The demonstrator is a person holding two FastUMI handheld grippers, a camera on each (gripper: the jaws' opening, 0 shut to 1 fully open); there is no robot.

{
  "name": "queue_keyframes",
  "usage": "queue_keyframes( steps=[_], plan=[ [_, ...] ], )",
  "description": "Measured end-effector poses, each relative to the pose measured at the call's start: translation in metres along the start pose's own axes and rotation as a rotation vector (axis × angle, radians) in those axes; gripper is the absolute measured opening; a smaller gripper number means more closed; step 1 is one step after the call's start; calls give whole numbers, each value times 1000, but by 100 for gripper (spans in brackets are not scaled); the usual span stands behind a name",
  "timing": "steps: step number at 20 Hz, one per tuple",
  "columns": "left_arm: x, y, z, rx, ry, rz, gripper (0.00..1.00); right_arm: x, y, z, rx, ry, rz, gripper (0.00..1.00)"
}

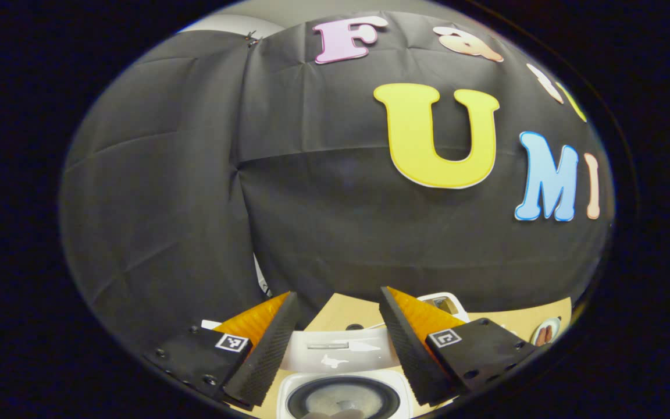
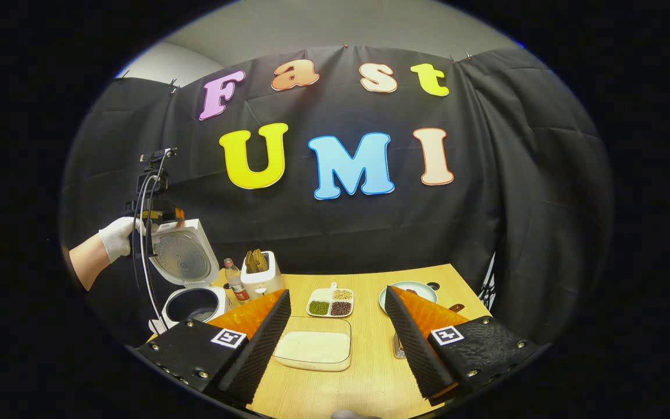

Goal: Close the left gripper, press the button to open the rice cooker; take a wooden spoon from the chopstick holder with the right hand, scoop a spoonful of rice and pour it into the rice cooker, then put the wooden spoon back into the chopstick holder.

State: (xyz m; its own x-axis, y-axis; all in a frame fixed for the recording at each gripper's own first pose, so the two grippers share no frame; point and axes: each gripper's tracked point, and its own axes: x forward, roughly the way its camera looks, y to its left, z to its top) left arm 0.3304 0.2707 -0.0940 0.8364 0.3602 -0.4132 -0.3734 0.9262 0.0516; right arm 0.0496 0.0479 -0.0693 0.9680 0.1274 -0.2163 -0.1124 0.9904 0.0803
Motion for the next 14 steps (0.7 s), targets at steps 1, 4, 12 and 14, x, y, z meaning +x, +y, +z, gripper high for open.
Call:
queue_keyframes(
  steps=[1, 4, 12, 14],
  plan=[
    [-1, 0, -1, -2, 10, -3, 96, -1, -2, -1, 3, 4, -3, 100],
    [-11, -1, -8, -14, 33, -13, 96, -3, -5, -3, 14, 8, 3, 99],
    [-71, -8, -54, -18, 135, -58, 98, -11, -9, -16, 52, 30, 44, 99],
    [-89, -9, -86, -18, 213, -66, 94, -13, -11, -23, 57, 39, 57, 99]
  ],
)
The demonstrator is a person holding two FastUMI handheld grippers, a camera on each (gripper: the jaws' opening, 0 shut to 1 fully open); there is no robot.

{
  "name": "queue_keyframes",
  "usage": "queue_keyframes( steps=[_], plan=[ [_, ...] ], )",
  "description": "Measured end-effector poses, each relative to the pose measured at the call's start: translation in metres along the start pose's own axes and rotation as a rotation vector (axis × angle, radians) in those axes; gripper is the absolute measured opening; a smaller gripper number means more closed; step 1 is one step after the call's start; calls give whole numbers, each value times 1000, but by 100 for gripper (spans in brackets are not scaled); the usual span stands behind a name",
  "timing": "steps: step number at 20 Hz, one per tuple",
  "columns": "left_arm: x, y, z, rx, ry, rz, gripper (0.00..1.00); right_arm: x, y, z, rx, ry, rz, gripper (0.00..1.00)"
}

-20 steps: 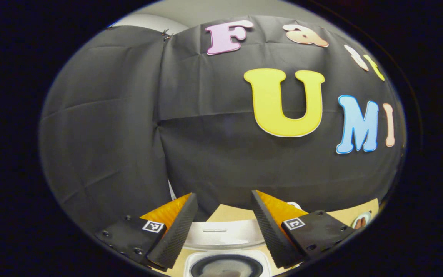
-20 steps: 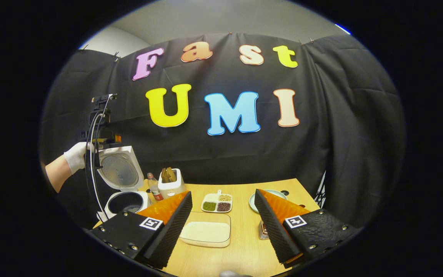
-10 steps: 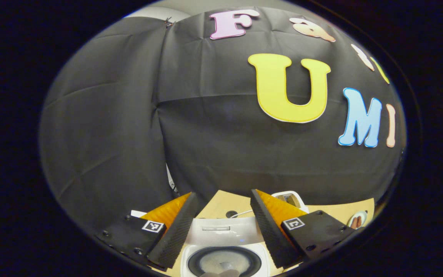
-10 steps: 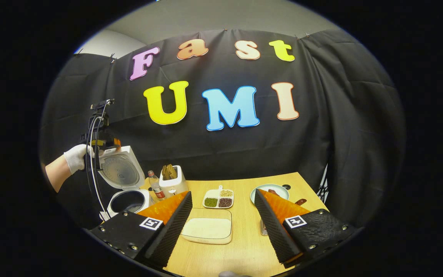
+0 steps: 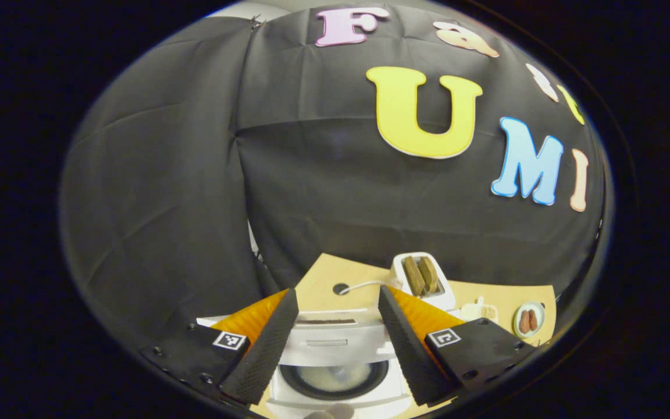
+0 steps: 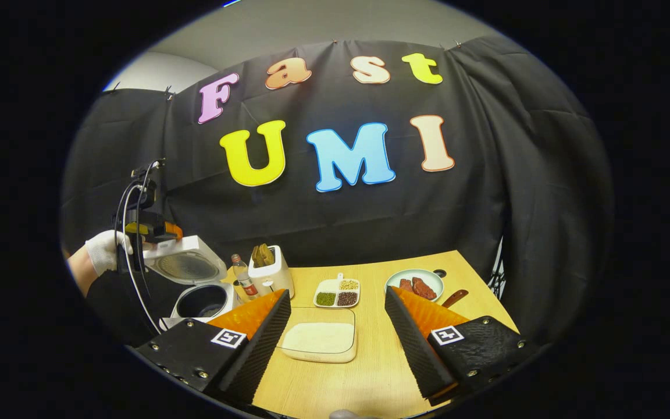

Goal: Close the left gripper, press the button to open the rice cooker; take a wooden spoon from the chopstick holder with the right hand, scoop a spoonful of rice and pour it into the rice cooker, then put the wooden spoon back into the chopstick holder.

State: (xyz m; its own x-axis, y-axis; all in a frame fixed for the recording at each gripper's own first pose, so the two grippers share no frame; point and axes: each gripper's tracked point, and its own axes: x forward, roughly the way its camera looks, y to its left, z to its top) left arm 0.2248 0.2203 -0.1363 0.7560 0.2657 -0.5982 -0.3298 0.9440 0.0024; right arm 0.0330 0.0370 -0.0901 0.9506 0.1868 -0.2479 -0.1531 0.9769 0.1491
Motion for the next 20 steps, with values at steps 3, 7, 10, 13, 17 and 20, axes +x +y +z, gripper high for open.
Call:
queue_keyframes(
  steps=[3, 7, 10, 13, 17, 20],
  plan=[
    [-2, -4, -63, -13, 133, -17, 99, 0, 1, -15, 12, 32, 26, 99],
    [1, -5, -123, -13, 225, -28, 95, -2, 3, -23, 0, 56, 37, 99],
    [2, -5, -145, 12, 254, -29, 95, -4, 4, -28, -1, 69, 42, 100],
    [6, -6, -159, 16, 282, -29, 95, -5, 4, -36, 2, 88, 41, 99],
    [13, -6, -182, 27, 328, -32, 96, -7, 3, -44, 22, 105, 36, 100],
    [12, -6, -188, 46, 339, -37, 98, -7, 3, -45, 24, 113, 32, 100]
  ],
)
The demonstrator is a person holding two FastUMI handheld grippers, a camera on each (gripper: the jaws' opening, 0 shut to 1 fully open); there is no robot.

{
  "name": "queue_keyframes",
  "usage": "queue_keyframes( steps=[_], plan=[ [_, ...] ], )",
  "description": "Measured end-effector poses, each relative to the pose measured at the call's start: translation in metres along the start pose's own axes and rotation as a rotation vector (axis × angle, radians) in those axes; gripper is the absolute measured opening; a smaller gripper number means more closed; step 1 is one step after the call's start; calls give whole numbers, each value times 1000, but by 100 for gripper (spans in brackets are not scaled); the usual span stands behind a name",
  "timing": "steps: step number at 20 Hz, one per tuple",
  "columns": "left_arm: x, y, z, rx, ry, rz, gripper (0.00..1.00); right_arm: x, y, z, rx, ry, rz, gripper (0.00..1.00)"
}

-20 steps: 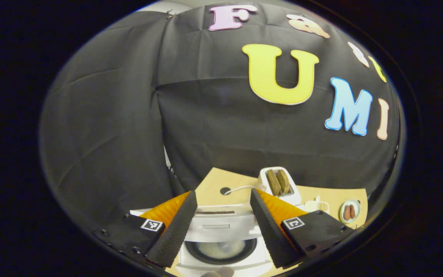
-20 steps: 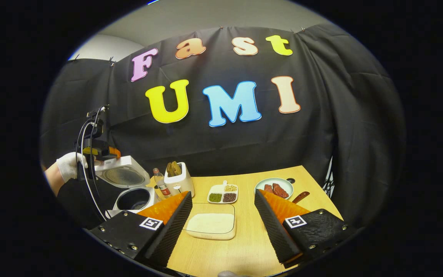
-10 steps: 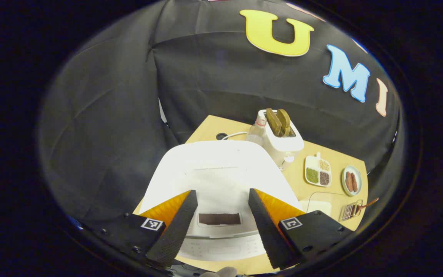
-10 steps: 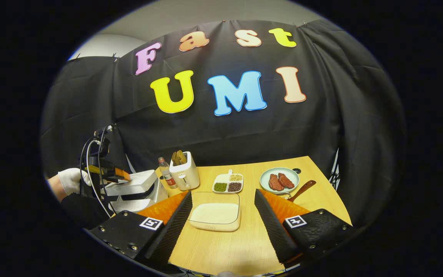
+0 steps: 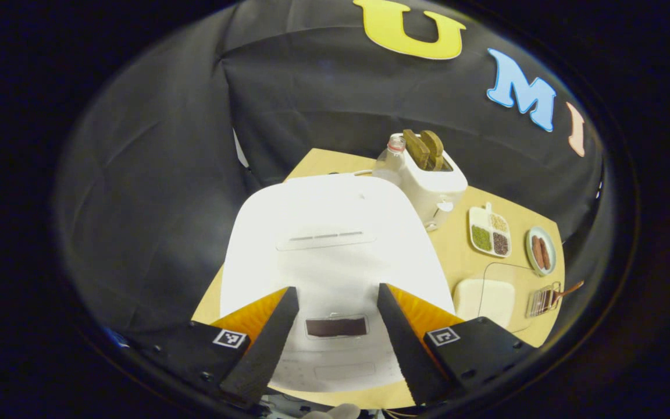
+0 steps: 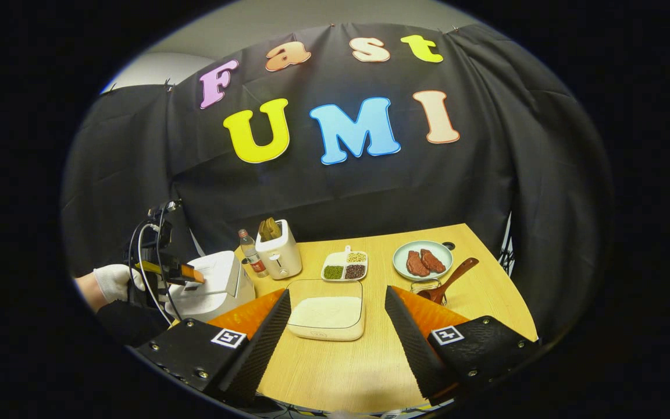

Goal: Close the left gripper, press the button to open the rice cooker; take a wooden spoon from the chopstick holder with the right hand, scoop a spoonful of rice and pour it into the rice cooker, then put the wooden spoon back into the chopstick holder.

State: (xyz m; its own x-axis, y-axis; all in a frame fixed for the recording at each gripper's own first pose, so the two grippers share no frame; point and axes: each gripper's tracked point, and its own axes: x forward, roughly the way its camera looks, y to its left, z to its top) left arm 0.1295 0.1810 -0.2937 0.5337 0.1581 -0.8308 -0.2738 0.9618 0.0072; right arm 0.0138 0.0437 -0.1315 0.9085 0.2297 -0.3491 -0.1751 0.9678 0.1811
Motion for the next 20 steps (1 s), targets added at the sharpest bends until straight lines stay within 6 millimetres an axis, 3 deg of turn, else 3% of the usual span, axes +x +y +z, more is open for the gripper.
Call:
queue_keyframes(
  steps=[6, 13, 16, 18, 20],
  plan=[
    [4, 0, -5, -2, 22, -14, 97, 1, 6, 2, 10, -3, 5, 99],
    [5, -2, 2, 32, -21, -21, 99, -1, 7, -1, 24, 6, 6, 99],
    [5, -3, 7, 3, -63, -37, 98, -5, 7, 7, 15, -11, 5, 100],
    [-1, -3, 15, -45, -122, -39, 100, -10, 6, 14, -1, -35, 0, 99],
    [-21, -3, 28, -36, -205, -31, 100, -14, 3, 23, -12, -71, -6, 100]
  ],
)
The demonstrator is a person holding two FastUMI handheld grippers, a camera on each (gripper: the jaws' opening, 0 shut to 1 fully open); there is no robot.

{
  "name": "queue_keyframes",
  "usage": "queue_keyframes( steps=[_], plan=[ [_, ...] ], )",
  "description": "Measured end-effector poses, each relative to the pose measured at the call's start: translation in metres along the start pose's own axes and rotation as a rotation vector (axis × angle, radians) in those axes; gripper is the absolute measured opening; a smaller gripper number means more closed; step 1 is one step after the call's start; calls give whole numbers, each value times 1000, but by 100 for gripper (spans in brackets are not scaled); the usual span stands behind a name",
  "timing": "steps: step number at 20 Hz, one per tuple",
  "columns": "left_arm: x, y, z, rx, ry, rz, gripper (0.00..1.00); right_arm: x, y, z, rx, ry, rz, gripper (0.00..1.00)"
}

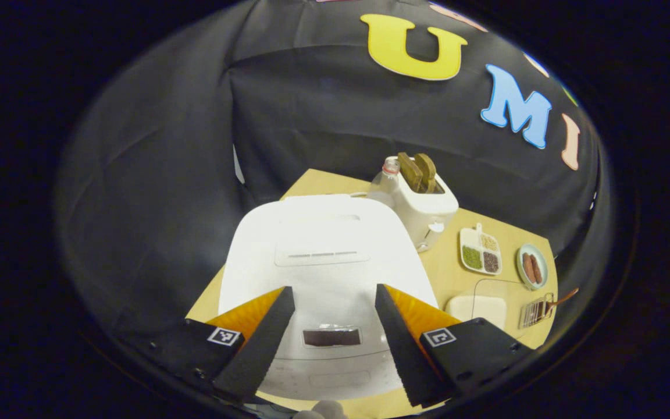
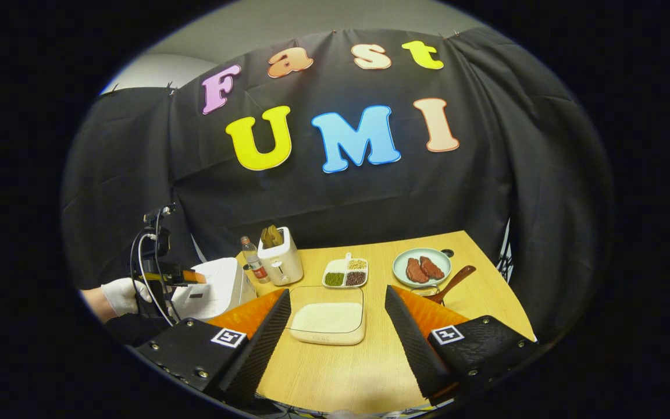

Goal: Close the left gripper, press the button to open the rice cooker; take a wooden spoon from the chopstick holder with the right hand, scoop a spoonful of rice and pour it into the rice cooker, then put the wooden spoon back into the chopstick holder.

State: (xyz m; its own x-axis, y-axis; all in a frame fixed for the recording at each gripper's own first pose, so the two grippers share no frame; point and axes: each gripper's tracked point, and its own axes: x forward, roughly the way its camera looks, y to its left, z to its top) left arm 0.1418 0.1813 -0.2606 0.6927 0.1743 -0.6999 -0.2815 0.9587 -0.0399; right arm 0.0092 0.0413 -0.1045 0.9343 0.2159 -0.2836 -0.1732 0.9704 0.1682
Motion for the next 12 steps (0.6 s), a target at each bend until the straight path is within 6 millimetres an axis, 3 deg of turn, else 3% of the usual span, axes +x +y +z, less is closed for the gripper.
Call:
queue_keyframes(
  steps=[2, 4, 6, 7, 10, 12],
  plan=[
    [-33, -3, 27, 36, -127, 8, 98, -2, -4, 11, -6, -32, -17, 100],
    [-74, -17, 55, 64, -262, -12, 100, -2, -7, 20, -11, -58, -28, 99],
    [-117, -34, 78, 97, -386, -41, 94, -3, -8, 30, -14, -84, -34, 99],
    [-140, -44, 87, 102, -441, -60, 97, -4, -9, 36, -19, -96, -39, 99],
    [-200, -67, 98, 127, -580, -102, 97, -10, -10, 55, -44, -152, -53, 99],
    [-248, -79, 93, 149, -646, -127, 95, -13, -10, 65, -53, -178, -57, 99]
  ],
)
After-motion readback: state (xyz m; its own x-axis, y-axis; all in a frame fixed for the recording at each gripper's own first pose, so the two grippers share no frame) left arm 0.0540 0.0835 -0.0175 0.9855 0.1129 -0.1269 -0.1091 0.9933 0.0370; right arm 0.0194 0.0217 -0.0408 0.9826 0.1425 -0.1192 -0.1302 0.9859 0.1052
